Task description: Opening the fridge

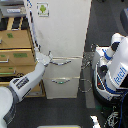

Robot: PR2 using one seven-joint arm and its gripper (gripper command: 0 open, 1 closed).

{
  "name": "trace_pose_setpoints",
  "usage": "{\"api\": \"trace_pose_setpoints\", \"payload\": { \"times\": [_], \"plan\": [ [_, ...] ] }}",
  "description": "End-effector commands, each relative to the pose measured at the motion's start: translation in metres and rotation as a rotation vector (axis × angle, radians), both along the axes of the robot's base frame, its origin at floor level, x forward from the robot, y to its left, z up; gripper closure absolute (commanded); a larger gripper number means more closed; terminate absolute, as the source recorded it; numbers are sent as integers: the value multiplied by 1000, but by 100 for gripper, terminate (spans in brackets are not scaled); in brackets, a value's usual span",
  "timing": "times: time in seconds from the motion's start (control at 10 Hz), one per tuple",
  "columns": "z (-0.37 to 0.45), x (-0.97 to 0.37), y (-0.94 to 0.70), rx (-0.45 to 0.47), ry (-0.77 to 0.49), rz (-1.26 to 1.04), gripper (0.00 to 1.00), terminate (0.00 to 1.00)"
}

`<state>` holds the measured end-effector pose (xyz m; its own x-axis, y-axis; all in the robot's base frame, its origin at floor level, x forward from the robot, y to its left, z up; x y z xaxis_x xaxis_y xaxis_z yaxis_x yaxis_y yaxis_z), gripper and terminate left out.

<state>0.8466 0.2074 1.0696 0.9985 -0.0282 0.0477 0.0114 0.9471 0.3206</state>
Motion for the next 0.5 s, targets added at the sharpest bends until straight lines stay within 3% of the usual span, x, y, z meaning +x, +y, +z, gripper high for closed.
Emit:
{"api": "trace_pose_setpoints", "payload": {
  "times": [0.1,0.2,0.3,0.4,0.5],
  "plan": [
    [21,31,71,20,-12,20,0,0],
    [18,35,69,-9,-6,-4,0,0],
    [13,51,62,-107,8,-56,0,0],
    [11,57,61,-127,8,-72,0,0],
    [7,67,65,-265,39,-58,0,0]
  ]
}}
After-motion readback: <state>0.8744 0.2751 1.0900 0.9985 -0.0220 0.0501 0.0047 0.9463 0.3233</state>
